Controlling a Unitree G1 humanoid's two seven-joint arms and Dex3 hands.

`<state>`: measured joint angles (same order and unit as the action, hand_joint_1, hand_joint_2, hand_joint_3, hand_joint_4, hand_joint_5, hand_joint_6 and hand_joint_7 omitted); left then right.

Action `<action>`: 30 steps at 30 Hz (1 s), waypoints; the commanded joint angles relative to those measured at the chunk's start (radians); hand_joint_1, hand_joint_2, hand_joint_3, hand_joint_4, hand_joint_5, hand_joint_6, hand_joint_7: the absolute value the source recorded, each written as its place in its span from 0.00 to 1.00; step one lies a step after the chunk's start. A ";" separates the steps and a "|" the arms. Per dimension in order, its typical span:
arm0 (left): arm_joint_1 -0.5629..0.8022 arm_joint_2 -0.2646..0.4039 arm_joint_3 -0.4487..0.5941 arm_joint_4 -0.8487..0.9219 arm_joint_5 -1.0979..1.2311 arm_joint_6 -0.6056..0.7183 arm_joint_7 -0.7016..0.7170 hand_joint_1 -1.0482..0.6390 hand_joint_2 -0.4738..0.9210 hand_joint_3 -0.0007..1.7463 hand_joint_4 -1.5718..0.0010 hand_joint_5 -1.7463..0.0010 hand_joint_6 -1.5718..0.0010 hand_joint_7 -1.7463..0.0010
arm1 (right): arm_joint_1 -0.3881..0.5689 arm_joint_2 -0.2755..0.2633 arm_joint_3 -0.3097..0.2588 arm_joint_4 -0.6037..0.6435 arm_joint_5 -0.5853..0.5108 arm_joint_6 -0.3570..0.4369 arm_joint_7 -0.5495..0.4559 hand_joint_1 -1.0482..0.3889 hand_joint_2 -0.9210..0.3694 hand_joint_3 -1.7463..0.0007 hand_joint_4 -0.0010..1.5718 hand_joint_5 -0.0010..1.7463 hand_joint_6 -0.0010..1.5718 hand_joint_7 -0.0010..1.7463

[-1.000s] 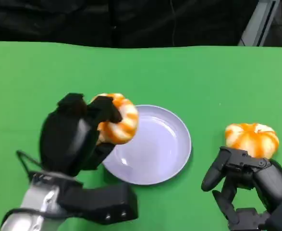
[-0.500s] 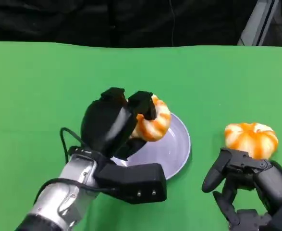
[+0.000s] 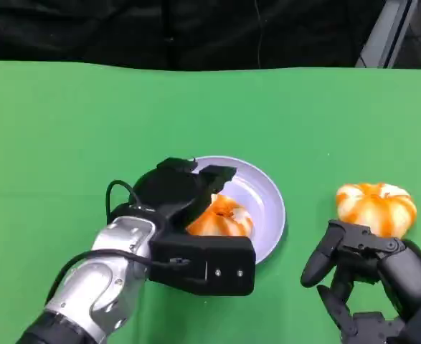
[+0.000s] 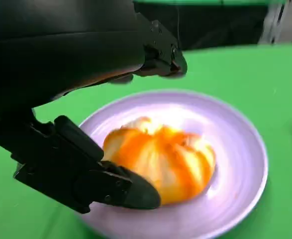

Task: Grasp the bread from the table and place it into the plate.

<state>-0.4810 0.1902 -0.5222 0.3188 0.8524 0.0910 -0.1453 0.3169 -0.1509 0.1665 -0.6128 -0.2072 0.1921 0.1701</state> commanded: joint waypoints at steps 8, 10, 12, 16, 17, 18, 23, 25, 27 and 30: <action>0.116 0.127 0.077 -0.285 -0.114 0.057 -0.240 0.13 1.00 0.27 0.99 1.00 0.96 1.00 | 0.021 -0.009 -0.002 -0.040 -0.006 0.001 -0.004 0.77 0.39 0.32 0.48 0.92 0.45 0.78; 0.165 0.154 0.127 -0.357 -0.170 0.016 -0.223 0.18 1.00 0.23 0.95 0.98 0.92 0.98 | 0.028 -0.009 0.000 -0.047 -0.009 0.003 -0.005 0.77 0.39 0.32 0.49 0.92 0.45 0.78; 0.223 0.169 0.188 -0.434 -0.236 -0.015 -0.209 0.25 1.00 0.19 0.88 0.94 0.87 0.96 | 0.036 -0.006 0.001 -0.053 -0.004 0.003 -0.006 0.78 0.39 0.31 0.49 0.92 0.45 0.79; 0.338 0.173 0.295 -0.526 -0.355 -0.077 -0.173 0.35 1.00 0.16 0.71 0.84 0.77 0.93 | 0.041 -0.003 0.001 -0.048 0.001 -0.014 -0.010 0.80 0.39 0.30 0.49 0.93 0.45 0.79; 0.373 0.170 0.324 -0.543 -0.386 -0.098 -0.157 0.38 1.00 0.15 0.66 0.81 0.74 0.92 | 0.041 -0.003 0.001 -0.047 0.001 -0.015 -0.011 0.80 0.40 0.30 0.49 0.93 0.45 0.79; 0.401 0.169 0.343 -0.552 -0.404 -0.119 -0.139 0.41 1.00 0.14 0.63 0.74 0.70 0.93 | 0.041 -0.003 0.002 -0.048 -0.002 -0.014 -0.011 0.80 0.40 0.30 0.49 0.93 0.45 0.80; 0.544 0.154 0.429 -0.559 -0.467 -0.266 -0.021 0.47 1.00 0.14 0.60 0.57 0.58 0.94 | 0.039 -0.001 -0.002 -0.048 0.007 -0.012 -0.010 0.80 0.40 0.29 0.50 0.94 0.45 0.80; 0.601 0.134 0.458 -0.551 -0.503 -0.341 0.030 0.50 1.00 0.14 0.62 0.44 0.53 0.91 | 0.037 0.000 -0.004 -0.048 0.011 -0.010 -0.010 0.80 0.40 0.29 0.49 0.94 0.45 0.81; 0.649 0.104 0.485 -0.535 -0.548 -0.417 0.075 0.54 1.00 0.15 0.65 0.30 0.57 0.67 | 0.035 -0.001 -0.005 -0.048 0.012 -0.005 -0.008 0.79 0.40 0.29 0.49 0.94 0.44 0.81; 0.709 0.058 0.518 -0.523 -0.602 -0.497 0.126 0.59 0.82 0.46 0.60 0.23 0.57 0.41 | 0.031 -0.004 -0.008 -0.046 0.012 -0.004 -0.006 0.79 0.40 0.29 0.48 0.93 0.44 0.81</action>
<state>0.1839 0.2749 -0.0376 -0.2149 0.2962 -0.3520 -0.0658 0.3546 -0.1480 0.1686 -0.6514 -0.2034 0.1860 0.1634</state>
